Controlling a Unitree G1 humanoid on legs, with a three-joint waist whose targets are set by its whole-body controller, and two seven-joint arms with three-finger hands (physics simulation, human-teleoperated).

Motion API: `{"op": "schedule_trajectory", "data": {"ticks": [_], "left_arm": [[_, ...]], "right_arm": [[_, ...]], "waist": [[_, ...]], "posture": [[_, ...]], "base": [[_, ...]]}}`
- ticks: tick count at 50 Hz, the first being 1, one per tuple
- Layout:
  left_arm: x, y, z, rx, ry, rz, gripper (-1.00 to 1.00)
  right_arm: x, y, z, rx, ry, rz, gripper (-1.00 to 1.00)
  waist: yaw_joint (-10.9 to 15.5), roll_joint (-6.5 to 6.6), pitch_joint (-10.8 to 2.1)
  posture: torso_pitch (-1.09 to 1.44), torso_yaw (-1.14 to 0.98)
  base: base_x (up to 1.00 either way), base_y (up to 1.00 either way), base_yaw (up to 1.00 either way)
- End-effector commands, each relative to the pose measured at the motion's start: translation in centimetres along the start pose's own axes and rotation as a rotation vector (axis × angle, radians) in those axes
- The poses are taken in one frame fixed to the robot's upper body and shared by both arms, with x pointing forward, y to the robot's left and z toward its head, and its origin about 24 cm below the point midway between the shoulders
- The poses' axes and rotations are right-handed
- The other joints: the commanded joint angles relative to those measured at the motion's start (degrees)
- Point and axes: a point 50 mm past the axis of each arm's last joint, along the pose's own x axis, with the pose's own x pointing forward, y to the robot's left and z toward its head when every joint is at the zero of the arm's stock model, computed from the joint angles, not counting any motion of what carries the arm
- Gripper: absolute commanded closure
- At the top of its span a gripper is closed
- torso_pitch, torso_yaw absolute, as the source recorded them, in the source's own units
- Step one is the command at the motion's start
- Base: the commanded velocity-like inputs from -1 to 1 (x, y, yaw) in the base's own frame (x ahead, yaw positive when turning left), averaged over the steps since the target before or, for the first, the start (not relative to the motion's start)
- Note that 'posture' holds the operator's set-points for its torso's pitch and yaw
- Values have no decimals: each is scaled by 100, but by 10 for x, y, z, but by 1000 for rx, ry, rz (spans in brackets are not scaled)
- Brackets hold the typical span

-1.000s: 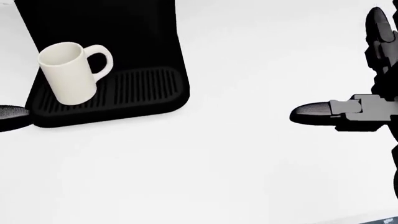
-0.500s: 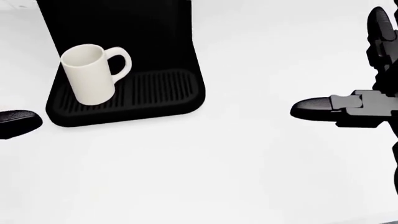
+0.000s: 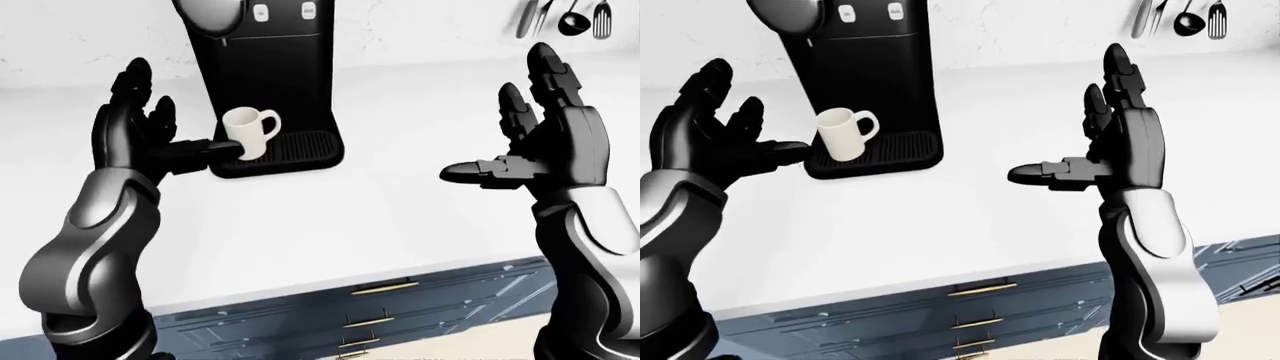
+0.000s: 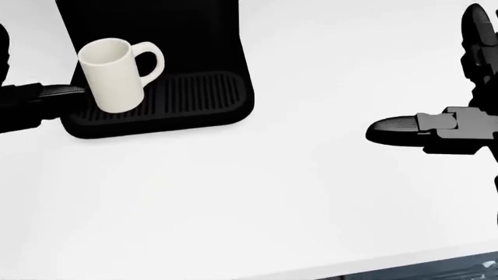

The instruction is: Pick the mug from under the coffee machine dispenser and place it on the counter.

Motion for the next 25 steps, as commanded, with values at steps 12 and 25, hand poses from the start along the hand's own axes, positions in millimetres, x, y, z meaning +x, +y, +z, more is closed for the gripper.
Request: {"op": "schedule_trajectory", "data": {"ticks": [12,25], "left_arm": [[13,-18,24,-16,-78,-69,-100],[26,-26,16,4,-70,-88,-100]], "right_arm": [[-1,-1,13,-14,-79,-3,-100],[-1,0,13,-13,-79,-1,-100]], "waist": [[-5,-14,-141],[-2,-41,-171]], "posture": [[0,0],[0,0]], "base": [[0,0,0],[0,0,0]]}}
